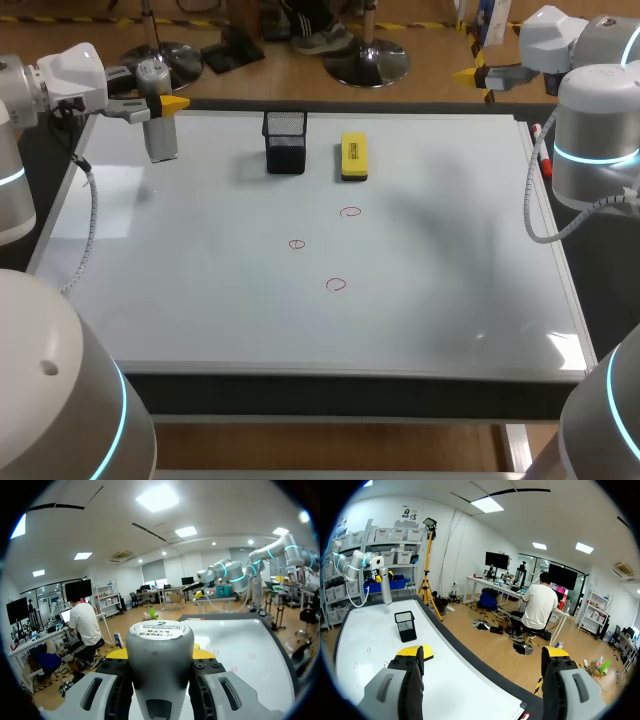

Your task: Pick up the inspection probe, press it on each red-marked spot on the whiteboard one by one, put down the probe, pick up the eraser, and wipe off all the red marks.

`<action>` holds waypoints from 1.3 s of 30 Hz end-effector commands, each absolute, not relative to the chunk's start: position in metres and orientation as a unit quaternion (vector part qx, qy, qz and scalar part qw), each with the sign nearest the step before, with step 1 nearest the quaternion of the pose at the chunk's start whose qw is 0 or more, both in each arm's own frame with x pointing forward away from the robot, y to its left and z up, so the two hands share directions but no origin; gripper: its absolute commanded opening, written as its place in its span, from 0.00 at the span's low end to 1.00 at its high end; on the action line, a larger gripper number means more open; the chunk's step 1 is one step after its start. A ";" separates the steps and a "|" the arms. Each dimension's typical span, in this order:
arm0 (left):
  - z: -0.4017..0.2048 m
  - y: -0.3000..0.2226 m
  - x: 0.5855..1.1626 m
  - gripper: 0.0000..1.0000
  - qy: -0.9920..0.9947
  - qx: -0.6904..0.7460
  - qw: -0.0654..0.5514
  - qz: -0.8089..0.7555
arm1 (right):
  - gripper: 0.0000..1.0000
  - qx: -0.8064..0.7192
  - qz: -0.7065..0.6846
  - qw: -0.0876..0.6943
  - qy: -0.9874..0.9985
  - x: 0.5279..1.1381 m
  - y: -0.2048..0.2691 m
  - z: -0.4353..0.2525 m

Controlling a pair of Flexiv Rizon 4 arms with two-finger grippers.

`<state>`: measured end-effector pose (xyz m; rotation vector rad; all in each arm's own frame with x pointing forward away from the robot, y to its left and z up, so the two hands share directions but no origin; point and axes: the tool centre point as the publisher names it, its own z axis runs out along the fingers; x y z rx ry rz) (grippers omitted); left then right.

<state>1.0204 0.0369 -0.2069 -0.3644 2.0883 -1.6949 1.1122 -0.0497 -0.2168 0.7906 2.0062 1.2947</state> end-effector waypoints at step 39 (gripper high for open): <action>-0.207 0.036 1.021 0.00 0.751 -0.131 0.213 -0.611 | 1.00 -0.267 0.138 0.004 0.954 1.108 0.067 -0.261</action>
